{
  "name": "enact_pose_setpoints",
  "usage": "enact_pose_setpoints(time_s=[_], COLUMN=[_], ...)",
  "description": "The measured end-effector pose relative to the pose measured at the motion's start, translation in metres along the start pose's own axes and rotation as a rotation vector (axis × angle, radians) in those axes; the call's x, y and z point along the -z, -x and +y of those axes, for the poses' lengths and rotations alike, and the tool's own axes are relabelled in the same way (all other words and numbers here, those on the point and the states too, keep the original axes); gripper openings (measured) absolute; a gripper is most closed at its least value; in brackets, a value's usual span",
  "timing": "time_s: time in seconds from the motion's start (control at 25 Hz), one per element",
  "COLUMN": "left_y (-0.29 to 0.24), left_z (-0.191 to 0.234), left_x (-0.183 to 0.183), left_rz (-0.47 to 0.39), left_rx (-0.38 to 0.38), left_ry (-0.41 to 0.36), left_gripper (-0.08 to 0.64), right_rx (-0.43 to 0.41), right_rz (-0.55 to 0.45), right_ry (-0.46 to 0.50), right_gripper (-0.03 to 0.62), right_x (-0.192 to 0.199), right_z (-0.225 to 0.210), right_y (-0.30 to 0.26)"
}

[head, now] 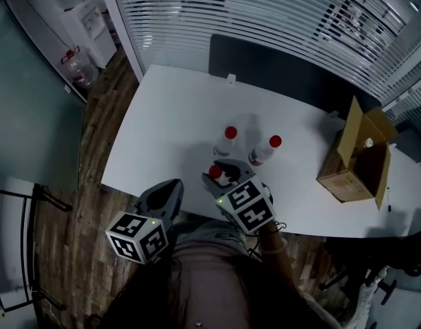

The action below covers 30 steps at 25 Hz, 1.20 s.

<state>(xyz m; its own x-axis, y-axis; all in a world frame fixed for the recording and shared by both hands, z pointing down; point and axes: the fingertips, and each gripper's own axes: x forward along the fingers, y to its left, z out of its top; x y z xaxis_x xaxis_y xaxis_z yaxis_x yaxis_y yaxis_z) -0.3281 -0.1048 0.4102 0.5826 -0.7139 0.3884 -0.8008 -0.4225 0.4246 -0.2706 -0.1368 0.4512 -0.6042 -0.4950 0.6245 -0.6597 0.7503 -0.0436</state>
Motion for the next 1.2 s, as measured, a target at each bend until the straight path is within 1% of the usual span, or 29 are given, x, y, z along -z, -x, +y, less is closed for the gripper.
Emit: enact_pose_setpoints(time_s=[0.24,0.64,0.88,1.0,1.2], left_y=[-0.004,-0.014,-0.018,-0.022,-0.026], left_z=[0.002,-0.003,-0.008,-0.012,-0.018], left_x=[0.0,0.0,-0.003,-0.003,-0.004], left_rz=[0.012,0.023,0.019,0.019,0.017], left_rx=[0.006,0.026,0.035,0.04,0.045], left_ry=[-0.002,-0.012,-0.021,-0.026,-0.03], left_gripper=[0.008,0.008,0.008,0.008,0.008], right_rx=[0.005,0.001,-0.022,-0.042,-0.042], right_rz=[0.023,-0.026,-0.024,-0.029,-0.036], right_ry=[-0.002,-0.02,-0.048,-0.065,-0.049], right_gripper=[0.161,0.161,0.161,0.175,0.192], right_x=[0.009,0.009,0.011,0.014,0.015], right_z=[0.001,0.001,0.003,0.005,0.007], right_y=[-0.005,-0.006,-0.005,-0.004,-0.002])
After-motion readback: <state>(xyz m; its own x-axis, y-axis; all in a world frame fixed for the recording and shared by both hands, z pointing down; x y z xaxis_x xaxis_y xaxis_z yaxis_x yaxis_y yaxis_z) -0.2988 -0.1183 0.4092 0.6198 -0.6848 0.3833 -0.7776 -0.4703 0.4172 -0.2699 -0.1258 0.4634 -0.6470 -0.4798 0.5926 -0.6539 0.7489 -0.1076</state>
